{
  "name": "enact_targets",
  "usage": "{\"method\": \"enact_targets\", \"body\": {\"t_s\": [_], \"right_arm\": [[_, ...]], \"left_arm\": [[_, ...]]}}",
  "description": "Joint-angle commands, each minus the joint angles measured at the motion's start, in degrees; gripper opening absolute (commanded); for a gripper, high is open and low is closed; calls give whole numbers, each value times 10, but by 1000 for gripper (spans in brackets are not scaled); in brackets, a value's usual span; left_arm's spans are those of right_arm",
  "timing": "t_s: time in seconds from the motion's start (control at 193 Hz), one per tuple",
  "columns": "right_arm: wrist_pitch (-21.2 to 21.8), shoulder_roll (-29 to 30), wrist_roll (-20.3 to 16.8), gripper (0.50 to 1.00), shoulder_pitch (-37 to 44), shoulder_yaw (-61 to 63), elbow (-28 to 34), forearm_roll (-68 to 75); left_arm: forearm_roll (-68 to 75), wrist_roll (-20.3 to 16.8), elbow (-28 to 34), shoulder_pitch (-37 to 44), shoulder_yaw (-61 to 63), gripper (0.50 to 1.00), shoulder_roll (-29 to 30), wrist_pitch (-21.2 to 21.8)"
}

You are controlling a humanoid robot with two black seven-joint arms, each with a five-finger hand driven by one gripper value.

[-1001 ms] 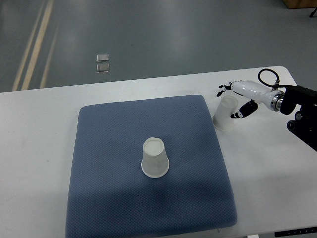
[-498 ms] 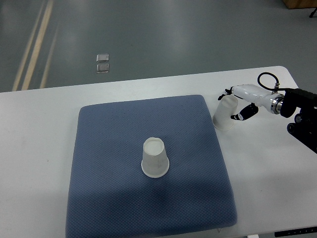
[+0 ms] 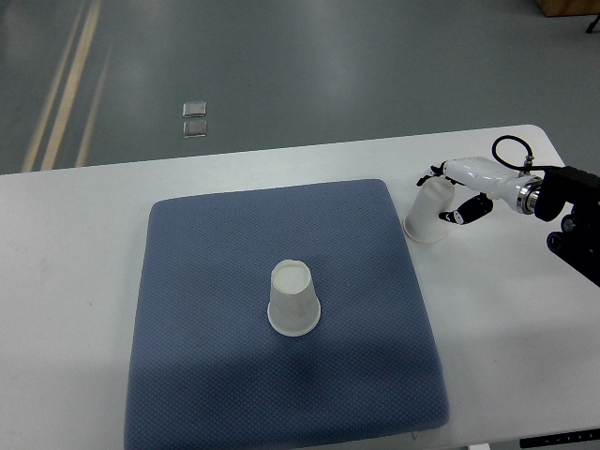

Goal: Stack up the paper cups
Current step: 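Close the right hand's fingers around the white cup, then lift the cup with the right hand and carry it over the pad cup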

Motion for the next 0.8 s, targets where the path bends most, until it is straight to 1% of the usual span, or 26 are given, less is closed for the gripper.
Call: {"method": "enact_targets", "body": {"t_s": [0.0,0.093,0.202,0.28,0.29,0.389,0.467,0.607,0.695,0.793], "right_arm": [[0,-4,3,615,10,3,5,3],[2,-10,8,617,22,9,10,9],[9,-31,9,617,50,9,44,36],[31,-53,11,617,65,9,100,83],[31,-53,11,617,65,9,100,83],[73,-88,9,617,87,10,182,145],[90,-101,8,617,99,10,232,169],[116,-109,12,621,115,10,303,171],[151,-106,12,623,124,11,345,172],[181,-99,12,623,131,11,380,171]], "left_arm": [[0,0,0,0,0,1000,0,-1],[0,0,0,0,0,1000,0,0],[0,0,0,0,0,1000,0,-1],[0,0,0,0,0,1000,0,0],[0,0,0,0,0,1000,0,0],[0,0,0,0,0,1000,0,-1],[0,0,0,0,0,1000,0,0],[0,0,0,0,0,1000,0,-1],[0,0,0,0,0,1000,0,-1],[0,0,0,0,0,1000,0,-1]]}}
